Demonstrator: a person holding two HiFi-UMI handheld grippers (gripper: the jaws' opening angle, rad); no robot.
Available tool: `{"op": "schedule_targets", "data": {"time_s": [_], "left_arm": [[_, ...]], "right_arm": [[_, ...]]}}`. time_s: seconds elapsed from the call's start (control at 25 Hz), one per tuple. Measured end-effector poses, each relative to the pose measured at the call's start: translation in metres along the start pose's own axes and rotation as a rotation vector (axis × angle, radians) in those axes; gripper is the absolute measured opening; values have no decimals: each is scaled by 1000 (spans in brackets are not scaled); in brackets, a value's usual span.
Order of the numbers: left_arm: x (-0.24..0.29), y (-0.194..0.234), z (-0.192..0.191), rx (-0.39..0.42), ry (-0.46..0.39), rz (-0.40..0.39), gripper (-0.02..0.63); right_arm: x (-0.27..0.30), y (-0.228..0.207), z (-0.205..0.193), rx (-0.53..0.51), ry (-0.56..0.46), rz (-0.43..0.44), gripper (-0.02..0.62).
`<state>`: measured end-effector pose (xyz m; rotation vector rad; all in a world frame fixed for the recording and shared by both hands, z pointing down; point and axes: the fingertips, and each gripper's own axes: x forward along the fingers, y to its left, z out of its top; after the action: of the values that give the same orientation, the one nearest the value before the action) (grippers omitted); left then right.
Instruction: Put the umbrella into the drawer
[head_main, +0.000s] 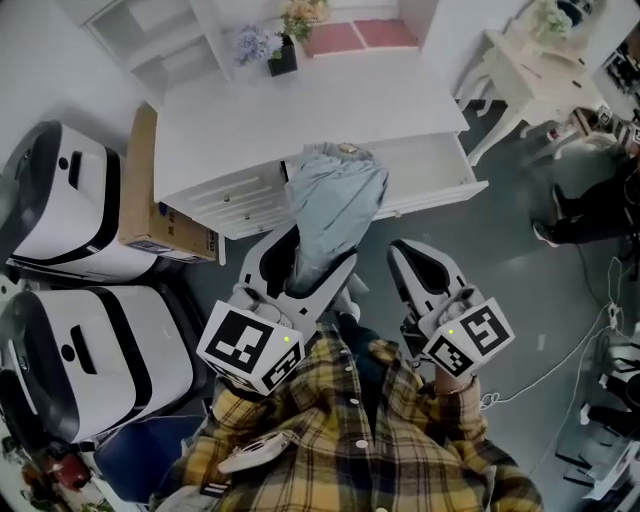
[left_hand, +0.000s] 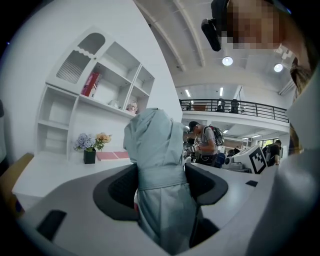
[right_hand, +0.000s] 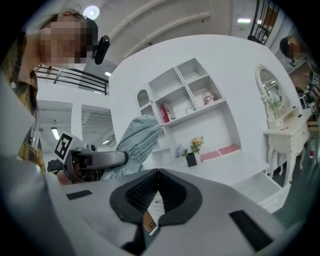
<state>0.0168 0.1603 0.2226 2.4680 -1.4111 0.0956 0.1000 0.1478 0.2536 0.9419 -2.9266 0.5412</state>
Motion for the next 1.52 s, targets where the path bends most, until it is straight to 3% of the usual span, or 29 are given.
{"op": "schedule_targets", "data": {"time_s": [0.4,0.72,1.08,1.52], "left_arm": [[29,33,-6,-27,37,22,305],[96,88,17,-33,48,-40,305],[169,153,27,-4,120,-111,305],[218,184,18,-21,216,-204,305]], "right_arm": [[31,-29,-10,41,39,6,17],[86,-86,15,42,43,-66,17],[160,-150,32,58,54,-138,17],[206,-196,35,94,70,-203,17]]}}
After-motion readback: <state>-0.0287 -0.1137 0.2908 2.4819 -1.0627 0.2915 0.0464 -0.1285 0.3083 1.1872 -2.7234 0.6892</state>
